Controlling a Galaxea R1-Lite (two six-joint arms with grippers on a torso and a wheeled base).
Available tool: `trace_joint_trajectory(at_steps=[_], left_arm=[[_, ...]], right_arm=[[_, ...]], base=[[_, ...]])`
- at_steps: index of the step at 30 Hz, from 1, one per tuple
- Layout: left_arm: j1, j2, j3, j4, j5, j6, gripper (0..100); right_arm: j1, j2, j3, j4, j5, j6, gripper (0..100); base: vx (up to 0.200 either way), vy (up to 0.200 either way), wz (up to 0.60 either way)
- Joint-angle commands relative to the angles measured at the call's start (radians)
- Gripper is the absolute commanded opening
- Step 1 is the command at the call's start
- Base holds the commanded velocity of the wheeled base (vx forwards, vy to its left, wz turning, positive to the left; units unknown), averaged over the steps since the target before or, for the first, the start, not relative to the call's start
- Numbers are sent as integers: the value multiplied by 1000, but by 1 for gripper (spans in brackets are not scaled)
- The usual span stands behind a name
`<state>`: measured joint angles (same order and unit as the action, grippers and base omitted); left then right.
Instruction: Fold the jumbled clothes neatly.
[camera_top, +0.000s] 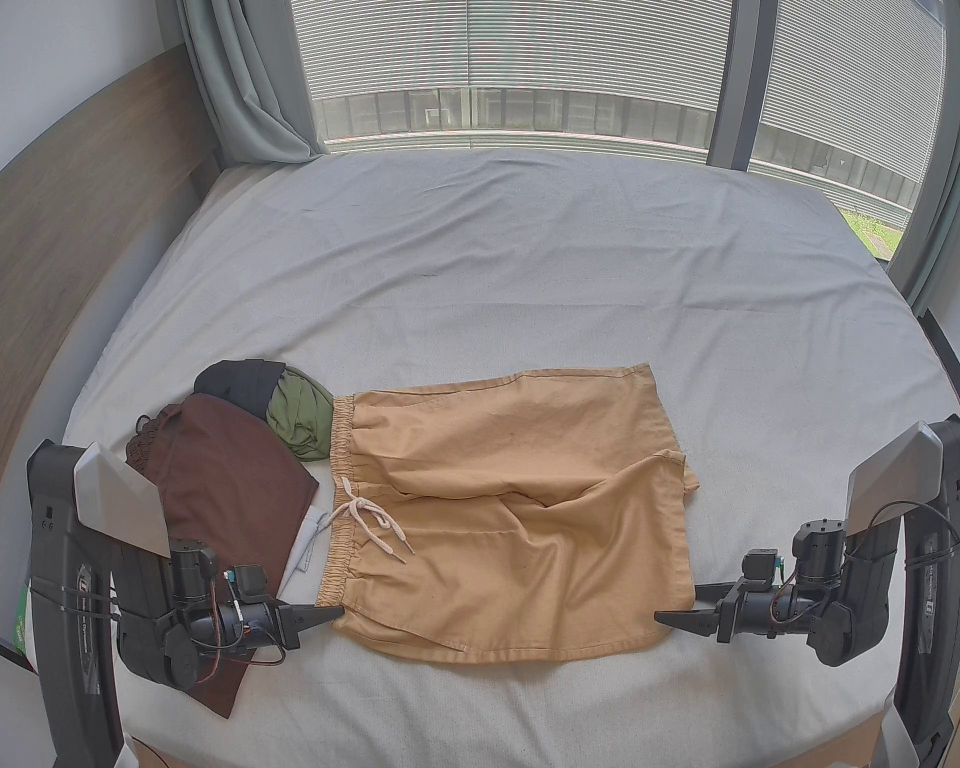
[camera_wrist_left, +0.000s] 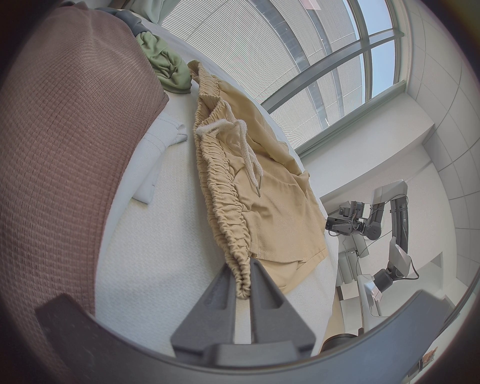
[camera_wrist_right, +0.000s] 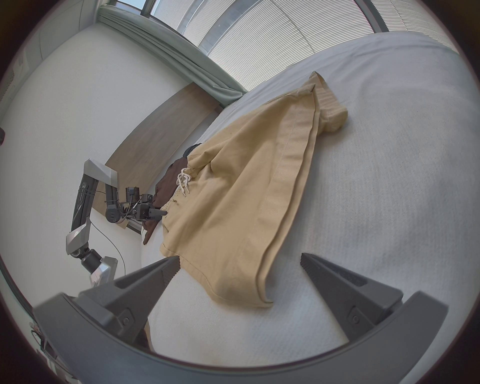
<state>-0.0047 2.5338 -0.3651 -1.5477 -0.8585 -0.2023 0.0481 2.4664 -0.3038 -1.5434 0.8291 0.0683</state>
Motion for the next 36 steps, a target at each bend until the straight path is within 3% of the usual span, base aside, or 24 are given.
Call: trace_joint_trajectory(at_steps=[1,10,21,22,36], left_arm=[[0,0,0,0,-1,0,0],[0,8,0,0,-2,11,0],[0,8,-2,0,-2,9,0],[0,8,-2,0,-2,9,0],[0,8,-2,0,-4,11,0]], right_arm=[[15,17,31,2,18,1,100],[15,8,58,2,130,-94,100],[10,-12,84,2,131,-94,100],[10,-12,83,2,131,-94,0],[6,-3,75,2,119,-91,0]], base=[[0,0,0],[0,0,0],[0,0,0],[0,0,0],[0,0,0]])
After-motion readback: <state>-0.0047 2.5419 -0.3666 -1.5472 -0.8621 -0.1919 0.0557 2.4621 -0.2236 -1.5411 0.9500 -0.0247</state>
